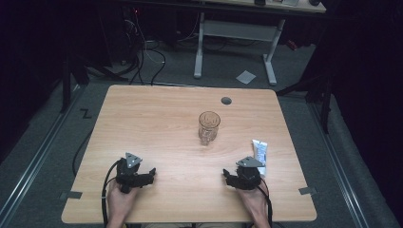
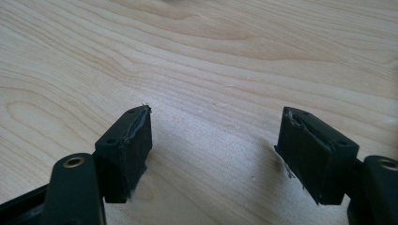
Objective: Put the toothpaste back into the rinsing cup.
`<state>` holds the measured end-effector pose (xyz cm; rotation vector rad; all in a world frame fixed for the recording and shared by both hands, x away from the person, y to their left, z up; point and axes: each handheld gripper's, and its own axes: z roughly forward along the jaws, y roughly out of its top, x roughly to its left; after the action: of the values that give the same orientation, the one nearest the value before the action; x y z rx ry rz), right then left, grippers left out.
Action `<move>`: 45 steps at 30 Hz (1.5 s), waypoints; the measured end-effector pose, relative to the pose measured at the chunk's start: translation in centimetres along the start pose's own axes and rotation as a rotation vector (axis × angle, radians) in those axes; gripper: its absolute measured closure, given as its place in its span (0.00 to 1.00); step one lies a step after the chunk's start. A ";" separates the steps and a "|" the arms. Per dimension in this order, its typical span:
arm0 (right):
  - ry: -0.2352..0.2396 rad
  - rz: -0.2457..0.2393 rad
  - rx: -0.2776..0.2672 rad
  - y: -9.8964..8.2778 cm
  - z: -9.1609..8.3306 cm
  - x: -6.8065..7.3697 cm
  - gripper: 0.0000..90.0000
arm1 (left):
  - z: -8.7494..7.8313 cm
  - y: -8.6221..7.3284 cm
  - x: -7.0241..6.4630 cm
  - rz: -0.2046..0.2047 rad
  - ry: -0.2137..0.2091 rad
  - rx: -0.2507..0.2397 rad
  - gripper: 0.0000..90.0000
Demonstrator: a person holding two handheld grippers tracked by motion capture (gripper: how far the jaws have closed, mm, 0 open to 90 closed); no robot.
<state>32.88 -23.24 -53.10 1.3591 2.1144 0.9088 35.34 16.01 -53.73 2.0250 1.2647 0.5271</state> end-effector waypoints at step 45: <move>-0.057 0.042 -0.163 -2.4 -7.4 -2.7 0.46 | 0.0 0.0 0.0 0.000 -0.001 0.000 0.16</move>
<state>27.41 -28.52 -49.83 1.3349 1.9311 1.0234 35.35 16.03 -53.72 2.0249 1.2642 0.5263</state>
